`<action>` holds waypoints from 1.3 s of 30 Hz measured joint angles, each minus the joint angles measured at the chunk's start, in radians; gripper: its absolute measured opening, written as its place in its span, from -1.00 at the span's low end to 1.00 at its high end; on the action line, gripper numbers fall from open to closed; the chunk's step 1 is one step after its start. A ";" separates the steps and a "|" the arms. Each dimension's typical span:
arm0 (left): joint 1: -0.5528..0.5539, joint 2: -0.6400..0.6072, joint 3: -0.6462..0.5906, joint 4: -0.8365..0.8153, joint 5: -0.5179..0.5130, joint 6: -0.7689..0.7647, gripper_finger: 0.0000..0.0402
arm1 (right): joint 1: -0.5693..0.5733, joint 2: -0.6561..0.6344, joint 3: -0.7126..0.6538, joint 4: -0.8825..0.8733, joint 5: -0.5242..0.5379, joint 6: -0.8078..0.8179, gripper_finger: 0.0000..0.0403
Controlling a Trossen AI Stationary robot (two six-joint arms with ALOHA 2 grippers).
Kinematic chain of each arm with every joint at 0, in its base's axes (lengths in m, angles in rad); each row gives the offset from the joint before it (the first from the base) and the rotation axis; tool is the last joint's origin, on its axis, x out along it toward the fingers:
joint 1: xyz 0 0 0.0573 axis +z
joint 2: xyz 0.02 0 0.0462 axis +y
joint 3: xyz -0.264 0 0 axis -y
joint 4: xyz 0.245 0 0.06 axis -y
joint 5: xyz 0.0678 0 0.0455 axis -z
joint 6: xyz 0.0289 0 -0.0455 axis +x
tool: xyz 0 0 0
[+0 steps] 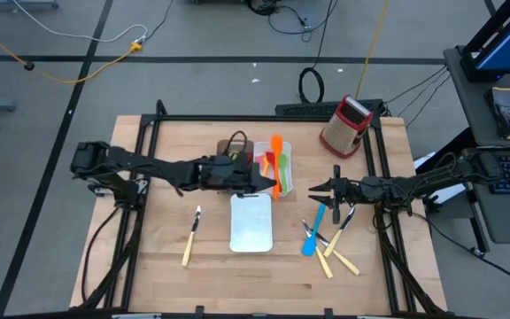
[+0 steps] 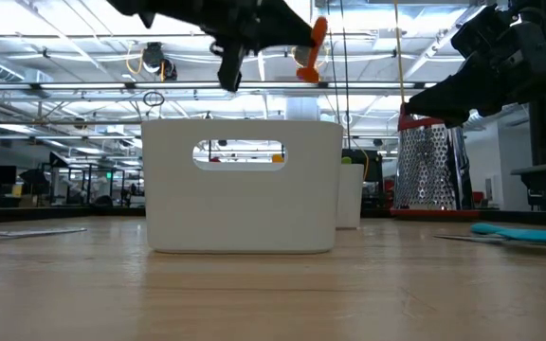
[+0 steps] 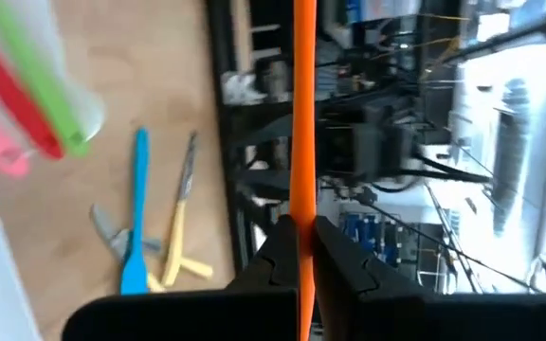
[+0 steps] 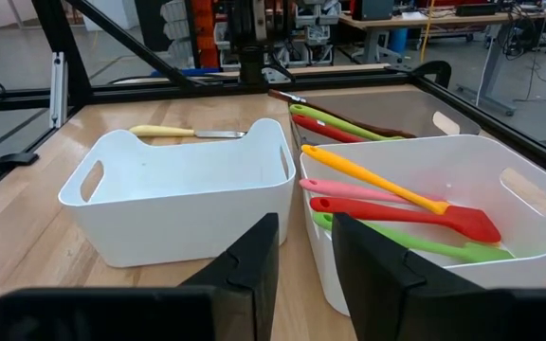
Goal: Pick & Place Kitchen Items
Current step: Put the orange spatula into the top white bin
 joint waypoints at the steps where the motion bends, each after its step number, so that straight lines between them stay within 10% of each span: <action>1: 0.007 0.008 0.000 -0.007 0.015 -0.025 -0.99 | 0.000 0.000 0.000 0.000 0.000 0.000 -0.54; 23: 0.130 0.104 0.016 -0.217 0.117 -0.386 -0.99 | 0.000 0.000 0.000 -0.001 0.000 -0.127 -0.54; 39: 0.194 0.241 0.195 -0.408 0.226 -0.321 -1.00 | 0.000 0.000 -0.001 -0.017 -0.002 -0.168 -0.54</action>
